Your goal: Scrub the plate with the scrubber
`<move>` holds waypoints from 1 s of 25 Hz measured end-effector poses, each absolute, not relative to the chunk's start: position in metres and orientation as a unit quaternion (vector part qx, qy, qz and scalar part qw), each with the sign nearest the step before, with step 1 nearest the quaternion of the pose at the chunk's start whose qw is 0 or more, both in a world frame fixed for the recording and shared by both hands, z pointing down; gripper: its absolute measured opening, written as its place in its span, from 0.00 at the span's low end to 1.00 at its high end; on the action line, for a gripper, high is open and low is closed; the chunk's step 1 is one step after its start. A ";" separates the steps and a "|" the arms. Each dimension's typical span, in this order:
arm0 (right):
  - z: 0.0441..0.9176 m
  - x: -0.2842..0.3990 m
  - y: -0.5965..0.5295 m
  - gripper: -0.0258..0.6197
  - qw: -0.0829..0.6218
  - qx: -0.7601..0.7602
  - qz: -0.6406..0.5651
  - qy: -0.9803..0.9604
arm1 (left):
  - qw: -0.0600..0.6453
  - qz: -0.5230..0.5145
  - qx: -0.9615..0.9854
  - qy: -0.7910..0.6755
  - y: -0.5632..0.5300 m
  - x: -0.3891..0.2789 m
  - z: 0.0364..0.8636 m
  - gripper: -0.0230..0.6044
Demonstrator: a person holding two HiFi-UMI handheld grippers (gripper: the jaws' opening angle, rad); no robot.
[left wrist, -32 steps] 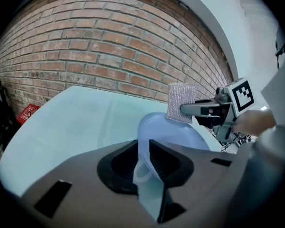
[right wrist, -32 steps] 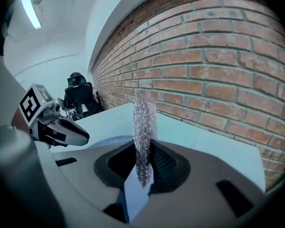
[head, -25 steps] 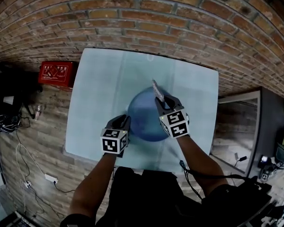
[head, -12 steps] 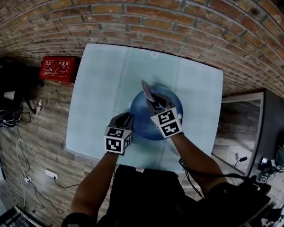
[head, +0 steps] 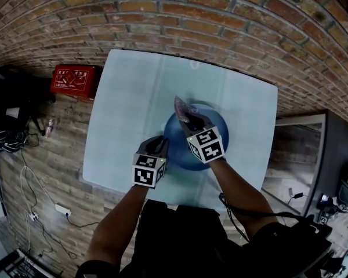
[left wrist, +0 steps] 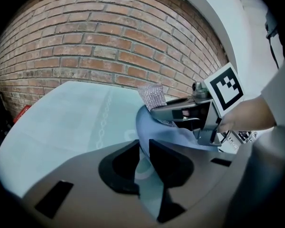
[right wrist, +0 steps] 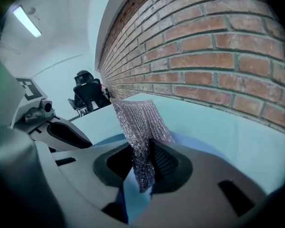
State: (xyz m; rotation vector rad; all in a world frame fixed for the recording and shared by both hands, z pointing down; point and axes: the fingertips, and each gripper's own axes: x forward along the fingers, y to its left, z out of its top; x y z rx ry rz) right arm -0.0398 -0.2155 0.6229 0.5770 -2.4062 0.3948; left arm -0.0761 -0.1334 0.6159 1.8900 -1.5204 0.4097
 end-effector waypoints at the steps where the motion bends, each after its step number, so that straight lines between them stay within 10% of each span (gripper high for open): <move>1: 0.624 -0.041 -0.213 0.19 0.315 0.214 0.148 -0.913 | 0.333 0.157 0.724 -0.583 -0.133 -0.076 0.616 0.16; 25: 0.626 -0.075 -0.155 0.18 0.305 0.111 0.238 -0.915 | 0.317 0.156 0.732 -0.583 -0.133 -0.075 0.614 0.17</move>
